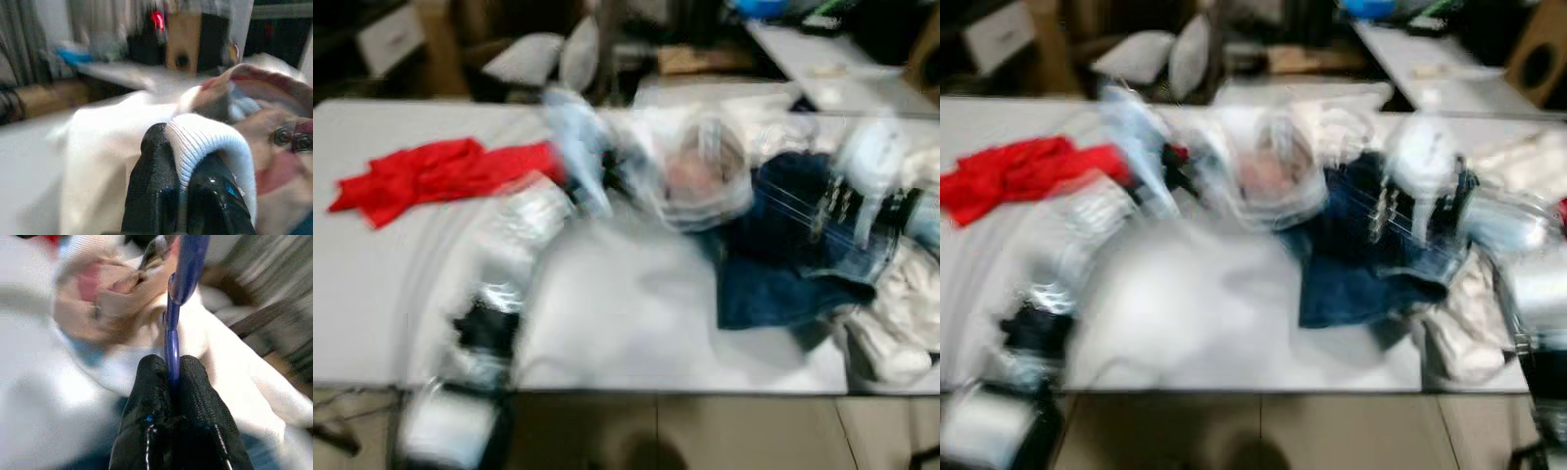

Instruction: Hang hanger

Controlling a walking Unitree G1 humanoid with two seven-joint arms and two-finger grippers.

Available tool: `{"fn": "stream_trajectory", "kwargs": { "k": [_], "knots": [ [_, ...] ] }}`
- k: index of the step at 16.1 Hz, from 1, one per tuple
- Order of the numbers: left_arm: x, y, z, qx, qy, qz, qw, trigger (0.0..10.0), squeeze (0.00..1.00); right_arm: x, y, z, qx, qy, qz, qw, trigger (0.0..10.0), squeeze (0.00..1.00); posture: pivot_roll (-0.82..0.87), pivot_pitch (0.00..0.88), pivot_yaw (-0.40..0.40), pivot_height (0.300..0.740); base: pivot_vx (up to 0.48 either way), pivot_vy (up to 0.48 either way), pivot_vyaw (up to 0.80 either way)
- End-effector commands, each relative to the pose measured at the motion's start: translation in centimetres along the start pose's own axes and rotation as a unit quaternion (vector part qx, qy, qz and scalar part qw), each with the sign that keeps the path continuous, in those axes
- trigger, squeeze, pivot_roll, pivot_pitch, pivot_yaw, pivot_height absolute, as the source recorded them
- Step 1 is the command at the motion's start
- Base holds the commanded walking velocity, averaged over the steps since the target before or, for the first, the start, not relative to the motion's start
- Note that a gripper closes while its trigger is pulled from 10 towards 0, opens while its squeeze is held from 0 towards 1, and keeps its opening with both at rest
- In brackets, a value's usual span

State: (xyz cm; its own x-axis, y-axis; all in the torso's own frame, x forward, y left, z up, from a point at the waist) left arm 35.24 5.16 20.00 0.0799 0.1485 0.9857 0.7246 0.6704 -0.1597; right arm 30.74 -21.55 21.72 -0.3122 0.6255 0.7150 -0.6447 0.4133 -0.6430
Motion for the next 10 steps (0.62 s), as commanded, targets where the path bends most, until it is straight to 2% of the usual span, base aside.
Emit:
{"fn": "stream_trajectory", "kwargs": {
  "k": [1,3,4,5,6,7,8,10],
  "knots": [
    [-1.1,-0.9,0.0,-0.005,0.038,-0.015,0.999,10.0,0.00,0.0,0.6,1.2,0.036,0.022,0.014,0.999,10.0,0.00,-0.10,0.000,0.004,0.740,0.000,0.000,0.00],
    [-3.0,-2.6,0.3,-0.041,0.087,0.007,0.995,10.0,0.00,-0.8,2.0,3.3,0.091,0.070,0.005,0.993,10.0,0.00,-0.11,0.000,0.008,0.740,0.000,0.000,0.00],
    [-3.1,-2.6,0.3,-0.041,0.091,0.006,0.995,10.0,0.00,-0.7,2.2,3.8,0.107,0.076,0.002,0.991,10.0,0.00,-0.11,0.000,0.009,0.740,0.000,0.000,0.00],
    [-3.4,-2.4,0.3,-0.030,0.092,0.002,0.995,10.0,0.00,-0.4,3.0,5.0,0.148,0.092,-0.005,0.985,10.0,0.00,-0.11,0.000,0.011,0.740,0.000,0.000,0.00],
    [-3.5,-2.1,0.3,-0.022,0.093,0.004,0.995,10.0,1.00,-0.4,3.2,5.5,0.166,0.103,-0.006,0.981,10.0,0.00,-0.11,0.000,0.013,0.740,0.000,0.000,0.00],
    [-3.6,-1.6,0.2,-0.009,0.099,0.000,0.995,10.0,1.00,-0.3,3.6,7.2,0.204,0.133,-0.006,0.970,10.0,0.00,-0.11,0.000,0.014,0.740,0.000,0.000,0.00],
    [-3.6,-1.4,0.1,-0.006,0.103,-0.006,0.995,10.0,1.00,-0.2,3.4,7.6,0.208,0.139,0.000,0.968,10.0,0.00,-0.11,0.000,0.016,0.740,0.000,0.000,0.00],
    [-3.7,-0.7,0.3,0.002,0.115,-0.018,0.993,10.0,1.00,0.6,1.9,8.9,0.188,0.149,0.004,0.971,10.0,0.00,-0.11,0.000,0.022,0.740,0.000,0.000,0.00]
  ]
}}
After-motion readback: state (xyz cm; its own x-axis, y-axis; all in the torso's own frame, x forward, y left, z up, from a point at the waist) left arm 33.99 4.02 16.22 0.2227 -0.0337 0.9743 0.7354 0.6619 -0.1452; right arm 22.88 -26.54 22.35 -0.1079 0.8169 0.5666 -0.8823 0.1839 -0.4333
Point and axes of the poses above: a point about 5 cm out from each wrist's last joint towards the gripper, its own z axis pointing back from the gripper into the wrist, its own x axis along the axis of the wrist's last joint, y = z × x, the point moved 2 cm from there along -z, pointing out of the wrist towards the gripper, and after that the axes turned 11 degrees about z, right-handed, at the moved point
